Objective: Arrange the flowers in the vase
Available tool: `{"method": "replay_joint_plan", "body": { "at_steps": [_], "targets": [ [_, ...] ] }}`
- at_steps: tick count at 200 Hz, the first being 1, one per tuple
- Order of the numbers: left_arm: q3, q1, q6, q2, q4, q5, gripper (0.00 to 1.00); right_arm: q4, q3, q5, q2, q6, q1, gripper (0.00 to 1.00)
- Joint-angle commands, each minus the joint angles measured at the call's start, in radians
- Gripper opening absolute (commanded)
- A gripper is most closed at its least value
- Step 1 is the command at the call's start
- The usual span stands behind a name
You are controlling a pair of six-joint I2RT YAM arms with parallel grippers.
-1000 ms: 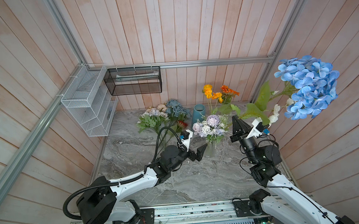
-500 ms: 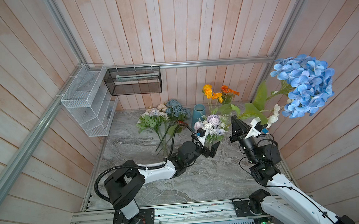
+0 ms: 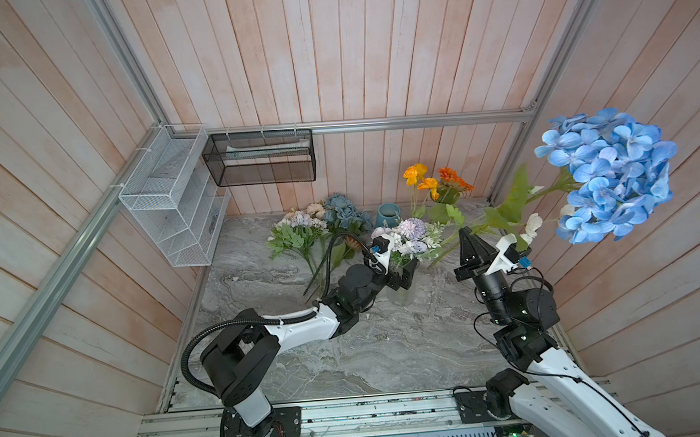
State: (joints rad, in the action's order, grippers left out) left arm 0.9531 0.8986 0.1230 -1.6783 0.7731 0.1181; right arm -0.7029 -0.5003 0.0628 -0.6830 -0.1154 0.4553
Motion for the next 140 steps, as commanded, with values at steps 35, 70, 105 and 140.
{"method": "replay_joint_plan", "body": {
  "at_steps": [35,70,105,140],
  "targets": [
    [0.035,-0.01,0.01,0.017,0.028,-0.003,1.0,-0.096,-0.039,-0.091,-0.077,-0.051,-0.004,0.0],
    [0.027,-0.01,-0.005,0.026,0.039,-0.001,0.99,-0.137,-0.053,-0.115,-0.11,-0.072,-0.003,0.0],
    [0.039,-0.019,-0.04,0.015,0.073,-0.031,0.84,-0.157,-0.06,-0.119,-0.14,-0.076,-0.003,0.0],
    [0.062,-0.027,-0.077,0.026,0.094,-0.058,0.66,-0.159,-0.075,-0.133,-0.154,-0.082,-0.001,0.0]
  ]
}}
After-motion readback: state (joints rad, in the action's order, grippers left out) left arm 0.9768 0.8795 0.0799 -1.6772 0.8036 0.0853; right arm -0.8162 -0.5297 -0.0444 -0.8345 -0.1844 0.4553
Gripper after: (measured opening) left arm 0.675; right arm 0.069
